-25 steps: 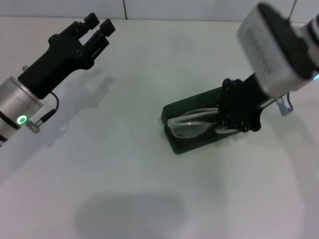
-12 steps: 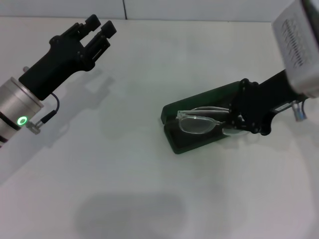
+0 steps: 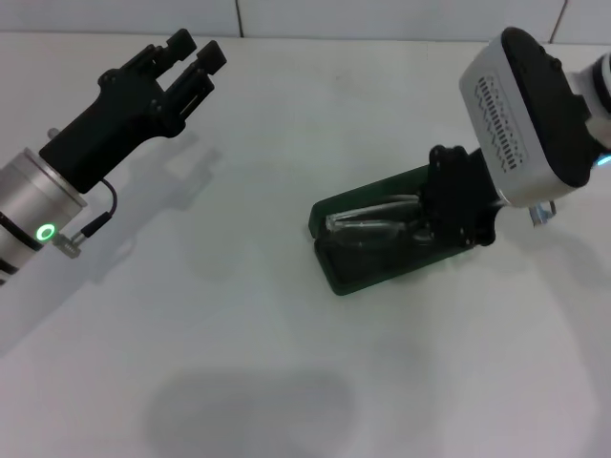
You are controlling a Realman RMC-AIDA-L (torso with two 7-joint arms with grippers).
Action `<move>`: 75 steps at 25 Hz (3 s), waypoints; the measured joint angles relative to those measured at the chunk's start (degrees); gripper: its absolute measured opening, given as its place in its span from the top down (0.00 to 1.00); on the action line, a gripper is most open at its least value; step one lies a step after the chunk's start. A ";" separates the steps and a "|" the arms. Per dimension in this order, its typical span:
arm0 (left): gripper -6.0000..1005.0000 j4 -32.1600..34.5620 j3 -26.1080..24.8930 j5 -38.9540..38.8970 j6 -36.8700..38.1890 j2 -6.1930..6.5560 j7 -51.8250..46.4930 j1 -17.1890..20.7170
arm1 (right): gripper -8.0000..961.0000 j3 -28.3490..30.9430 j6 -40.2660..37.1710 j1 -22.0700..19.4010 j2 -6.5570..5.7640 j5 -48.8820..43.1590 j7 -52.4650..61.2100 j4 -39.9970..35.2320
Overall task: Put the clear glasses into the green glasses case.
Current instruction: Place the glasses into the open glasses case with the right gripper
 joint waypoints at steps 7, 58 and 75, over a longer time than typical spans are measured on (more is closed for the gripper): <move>0.49 -0.02 -0.07 -0.09 0.05 -0.09 0.00 0.00 | 0.94 -0.87 -0.26 2.02 0.08 -2.53 -0.50 0.59; 0.49 -0.03 -0.07 -0.19 0.06 -0.25 0.00 0.24 | 0.94 -6.87 1.66 2.83 0.24 -5.14 1.28 -0.56; 0.49 -0.03 -0.01 0.04 0.06 -0.05 0.00 0.42 | 0.94 -8.96 2.49 2.08 0.32 -4.74 0.51 0.01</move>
